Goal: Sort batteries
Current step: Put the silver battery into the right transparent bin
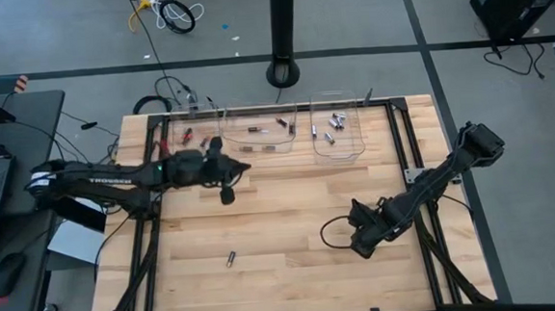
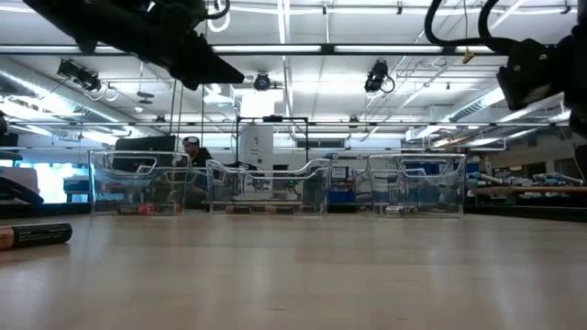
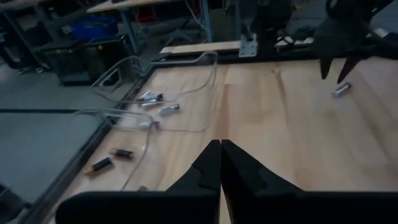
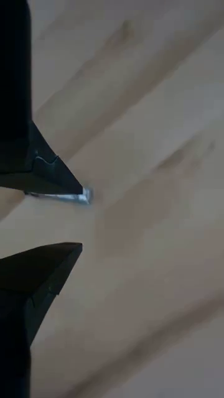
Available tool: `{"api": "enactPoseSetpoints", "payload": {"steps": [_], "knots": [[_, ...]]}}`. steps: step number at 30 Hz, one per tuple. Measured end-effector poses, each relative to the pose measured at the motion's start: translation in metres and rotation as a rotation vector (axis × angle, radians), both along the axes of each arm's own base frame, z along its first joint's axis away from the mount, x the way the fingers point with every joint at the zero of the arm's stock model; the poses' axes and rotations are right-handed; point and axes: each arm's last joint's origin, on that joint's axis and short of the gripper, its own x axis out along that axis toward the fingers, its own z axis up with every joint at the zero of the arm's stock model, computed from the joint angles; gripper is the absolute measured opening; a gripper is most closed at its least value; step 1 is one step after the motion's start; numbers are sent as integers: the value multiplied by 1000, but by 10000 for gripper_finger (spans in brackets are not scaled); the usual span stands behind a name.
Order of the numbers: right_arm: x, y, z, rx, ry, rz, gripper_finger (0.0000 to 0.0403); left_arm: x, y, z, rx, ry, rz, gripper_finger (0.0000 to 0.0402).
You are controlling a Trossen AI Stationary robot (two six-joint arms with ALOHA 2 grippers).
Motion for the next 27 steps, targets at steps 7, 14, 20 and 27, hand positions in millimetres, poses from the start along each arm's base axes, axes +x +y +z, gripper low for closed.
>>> {"api": "enactPoseSetpoints", "payload": {"steps": [7, 14, 20, 27], "knots": [[-3, 7, -14, 72, -56, -10, 146, -3, -14, -15, 1, -13, 1, 14], [-12, 4, -28, 68, -39, -39, 143, -3, -17, -15, 7, -18, 27, 14], [-16, 1, -33, 52, -24, -32, 140, -3, -17, -15, 8, -14, 28, 14], [-21, -2, -39, 45, -13, -47, 89, -3, -17, -15, 7, -14, 28, 14]]}}
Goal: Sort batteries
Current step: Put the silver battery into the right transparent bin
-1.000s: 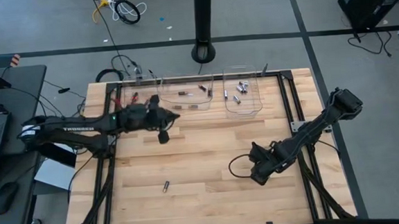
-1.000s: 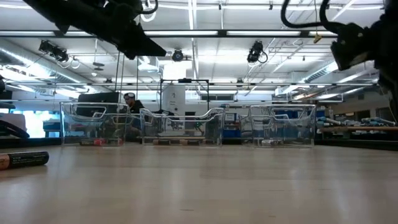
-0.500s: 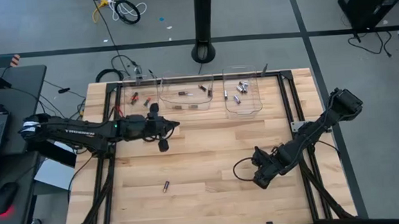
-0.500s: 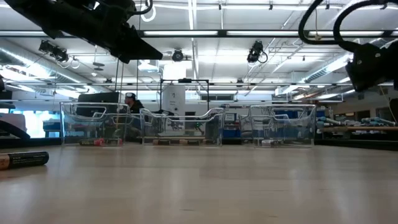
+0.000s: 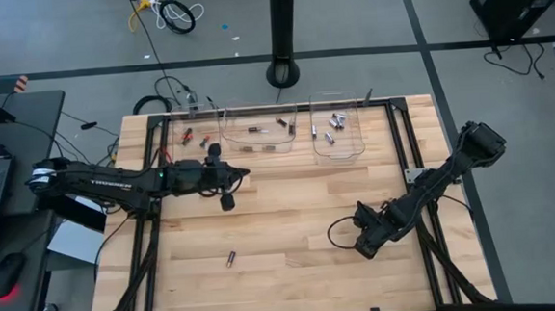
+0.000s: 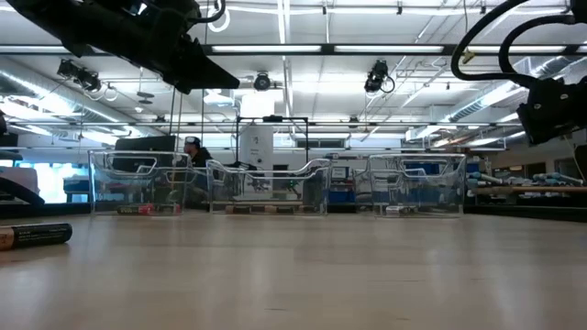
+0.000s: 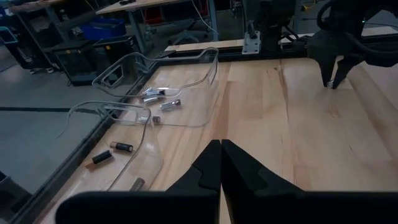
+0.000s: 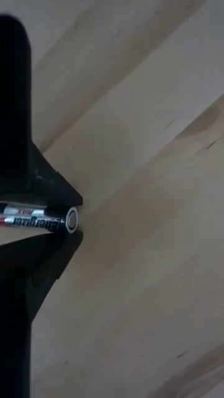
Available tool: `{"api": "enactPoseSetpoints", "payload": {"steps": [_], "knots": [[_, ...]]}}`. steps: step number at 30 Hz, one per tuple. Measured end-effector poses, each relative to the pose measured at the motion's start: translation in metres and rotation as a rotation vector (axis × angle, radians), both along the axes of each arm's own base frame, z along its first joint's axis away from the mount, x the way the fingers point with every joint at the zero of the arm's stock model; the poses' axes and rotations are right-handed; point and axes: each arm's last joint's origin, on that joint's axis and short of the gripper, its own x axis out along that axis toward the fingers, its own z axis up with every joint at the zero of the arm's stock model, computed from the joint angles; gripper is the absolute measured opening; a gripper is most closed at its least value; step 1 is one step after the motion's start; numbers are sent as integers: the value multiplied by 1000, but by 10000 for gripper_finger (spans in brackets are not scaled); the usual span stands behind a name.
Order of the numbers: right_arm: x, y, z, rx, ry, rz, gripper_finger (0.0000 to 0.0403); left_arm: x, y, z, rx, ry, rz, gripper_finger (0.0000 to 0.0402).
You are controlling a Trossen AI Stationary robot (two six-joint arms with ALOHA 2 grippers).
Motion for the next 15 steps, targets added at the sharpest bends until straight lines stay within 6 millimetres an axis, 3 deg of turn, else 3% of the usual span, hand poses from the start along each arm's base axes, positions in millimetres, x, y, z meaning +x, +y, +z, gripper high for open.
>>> {"api": "enactPoseSetpoints", "payload": {"steps": [3, 7, 15], "knots": [[1, 0, 1, 0, -3, 22, 61, 0, 0, 0, 0, 1, 0, 14], [6, 4, 8, -15, -9, 87, 59, 0, 0, 0, 0, 1, 0, 14], [46, -7, 51, -142, -161, 216, 59, 0, 0, 2, 4, -16, -1, 14]]}}
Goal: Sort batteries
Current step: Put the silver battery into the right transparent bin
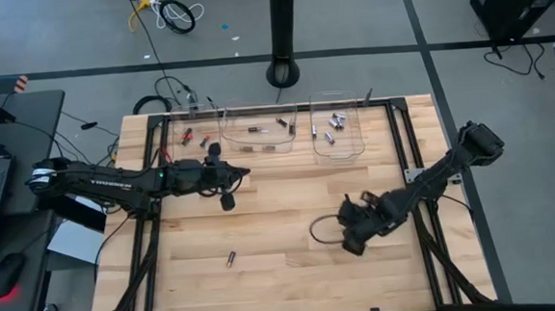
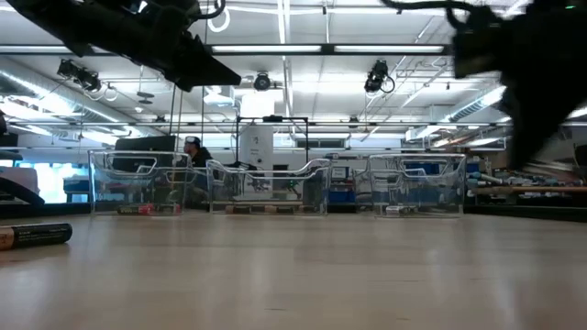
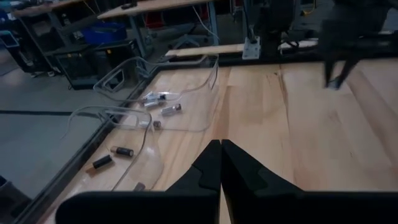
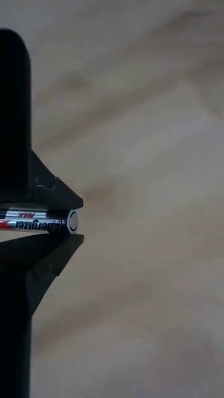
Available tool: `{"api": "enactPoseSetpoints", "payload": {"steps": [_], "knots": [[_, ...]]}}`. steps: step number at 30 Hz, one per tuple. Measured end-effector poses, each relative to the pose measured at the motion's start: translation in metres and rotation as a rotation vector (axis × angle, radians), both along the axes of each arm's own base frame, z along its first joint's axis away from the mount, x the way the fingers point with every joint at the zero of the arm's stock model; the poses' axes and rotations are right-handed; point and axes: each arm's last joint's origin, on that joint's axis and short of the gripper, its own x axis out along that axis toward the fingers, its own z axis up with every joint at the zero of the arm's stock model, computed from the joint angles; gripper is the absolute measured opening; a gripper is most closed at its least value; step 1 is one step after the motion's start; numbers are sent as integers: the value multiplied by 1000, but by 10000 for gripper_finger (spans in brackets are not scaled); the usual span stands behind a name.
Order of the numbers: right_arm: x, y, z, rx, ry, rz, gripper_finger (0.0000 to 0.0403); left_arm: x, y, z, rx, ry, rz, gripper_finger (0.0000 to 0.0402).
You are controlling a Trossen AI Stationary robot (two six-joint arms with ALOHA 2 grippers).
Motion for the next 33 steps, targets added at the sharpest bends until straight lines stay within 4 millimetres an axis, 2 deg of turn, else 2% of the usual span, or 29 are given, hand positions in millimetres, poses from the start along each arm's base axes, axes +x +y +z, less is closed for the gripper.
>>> {"api": "enactPoseSetpoints", "payload": {"steps": [5, 10, 13, 16, 19, 23, 28, 33], "knots": [[31, -43, 30, -187, -63, 23, 59, 3, 0, 1, 14, -23, -3, 14], [60, -110, 73, -297, -114, 29, 59, 6, 0, -2, 18, -22, -4, 14], [66, -157, 99, -357, -141, -10, 59, 7, 0, -3, 19, -9, -4, 14], [59, -205, 108, -373, -132, -66, 59, 7, 0, -3, 20, -17, -4, 14], [45, -244, 101, -326, -113, -144, 59, 7, 0, -2, 22, -19, -5, 14], [32, -283, 74, -261, -37, -244, 59, 8, 0, 0, 31, -40, -7, 14], [25, -319, 34, -149, 20, -357, 60, 8, 0, 0, 39, -42, -9, 14], [19, -344, 0, -66, 91, -443, 60, 8, 0, 0, 39, -37, -9, 14]]}}
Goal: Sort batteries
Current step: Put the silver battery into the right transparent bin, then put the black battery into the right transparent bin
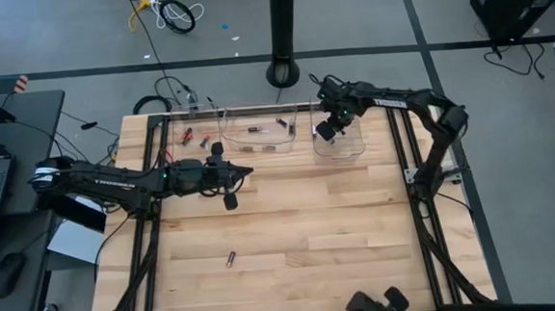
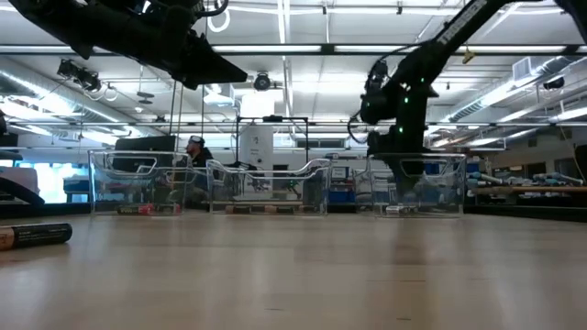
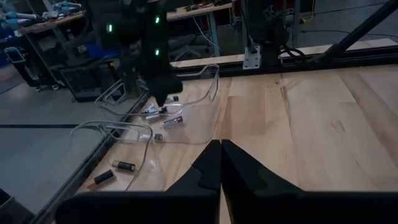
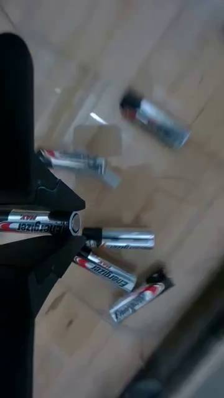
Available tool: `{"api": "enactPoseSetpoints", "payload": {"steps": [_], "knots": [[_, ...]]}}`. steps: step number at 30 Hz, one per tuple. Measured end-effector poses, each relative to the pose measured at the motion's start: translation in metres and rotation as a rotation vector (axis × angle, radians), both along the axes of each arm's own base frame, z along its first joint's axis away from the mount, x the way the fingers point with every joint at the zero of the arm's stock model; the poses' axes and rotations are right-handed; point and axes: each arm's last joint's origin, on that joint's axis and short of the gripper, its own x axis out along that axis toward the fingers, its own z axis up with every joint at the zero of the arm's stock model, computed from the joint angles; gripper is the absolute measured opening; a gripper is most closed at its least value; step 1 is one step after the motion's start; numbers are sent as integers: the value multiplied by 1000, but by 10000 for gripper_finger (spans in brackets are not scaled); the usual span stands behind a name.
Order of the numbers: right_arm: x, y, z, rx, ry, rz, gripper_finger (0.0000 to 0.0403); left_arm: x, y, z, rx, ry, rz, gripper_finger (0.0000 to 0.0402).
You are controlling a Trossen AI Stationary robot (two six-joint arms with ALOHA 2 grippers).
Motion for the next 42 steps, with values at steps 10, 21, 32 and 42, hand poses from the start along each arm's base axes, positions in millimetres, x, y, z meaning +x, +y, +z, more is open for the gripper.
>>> {"api": "enactPoseSetpoints", "payload": {"steps": [10, 21, 32, 42], "knots": [[2, -13, -35, 63, 42, -24, 64, 0, 0, 0, 4, 2, -1, 14], [6, -10, -32, 50, 30, -9, 116, 0, 0, 0, 5, 2, -1, 14], [5, 20, 11, -61, 103, 152, 120, 3, -3, 5, -35, 54, -104, 14], [-17, 108, 93, -266, -78, 258, 23, -4, -37, 35, -210, 395, -167, 14]]}}
